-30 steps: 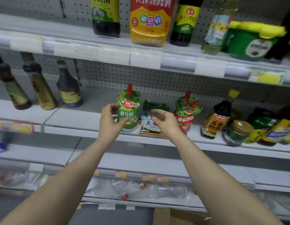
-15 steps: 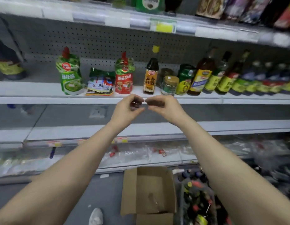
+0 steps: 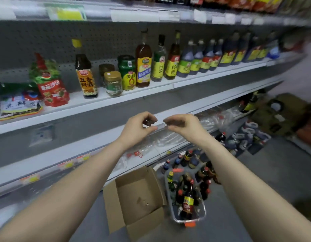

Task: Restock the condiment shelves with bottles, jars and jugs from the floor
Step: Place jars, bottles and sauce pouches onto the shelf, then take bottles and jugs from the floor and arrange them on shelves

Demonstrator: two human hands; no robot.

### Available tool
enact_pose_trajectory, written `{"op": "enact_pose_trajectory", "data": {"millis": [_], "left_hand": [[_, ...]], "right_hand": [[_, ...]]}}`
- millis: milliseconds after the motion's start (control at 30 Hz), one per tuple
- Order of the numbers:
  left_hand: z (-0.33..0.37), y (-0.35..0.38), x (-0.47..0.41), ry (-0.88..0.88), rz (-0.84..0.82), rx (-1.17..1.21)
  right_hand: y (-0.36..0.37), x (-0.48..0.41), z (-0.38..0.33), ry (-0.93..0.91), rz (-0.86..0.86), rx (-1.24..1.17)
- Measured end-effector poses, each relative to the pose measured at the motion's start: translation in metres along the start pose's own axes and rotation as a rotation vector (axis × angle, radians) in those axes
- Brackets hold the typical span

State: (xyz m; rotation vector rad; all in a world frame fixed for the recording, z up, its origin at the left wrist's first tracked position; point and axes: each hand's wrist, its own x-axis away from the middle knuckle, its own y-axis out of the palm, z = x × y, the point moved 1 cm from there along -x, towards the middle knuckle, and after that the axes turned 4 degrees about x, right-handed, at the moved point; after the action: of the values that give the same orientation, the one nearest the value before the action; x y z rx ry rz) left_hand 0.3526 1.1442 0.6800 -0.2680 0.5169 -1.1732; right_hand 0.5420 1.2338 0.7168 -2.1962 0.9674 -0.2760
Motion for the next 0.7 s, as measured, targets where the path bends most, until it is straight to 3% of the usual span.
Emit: {"op": "enact_pose_trajectory", "data": {"millis": [400, 700], "left_hand": [[0.013, 0.144, -0.047, 0.009, -0.289, 0.032], [-0.012, 0.267, -0.098, -0.199, -0.284, 0.021]], "right_hand": [[-0.063, 0.050, 0.129, 0.205, 0.122, -0.056], [-0.112, 0.022, 0.270, 0.256, -0.061, -0.121]]}}
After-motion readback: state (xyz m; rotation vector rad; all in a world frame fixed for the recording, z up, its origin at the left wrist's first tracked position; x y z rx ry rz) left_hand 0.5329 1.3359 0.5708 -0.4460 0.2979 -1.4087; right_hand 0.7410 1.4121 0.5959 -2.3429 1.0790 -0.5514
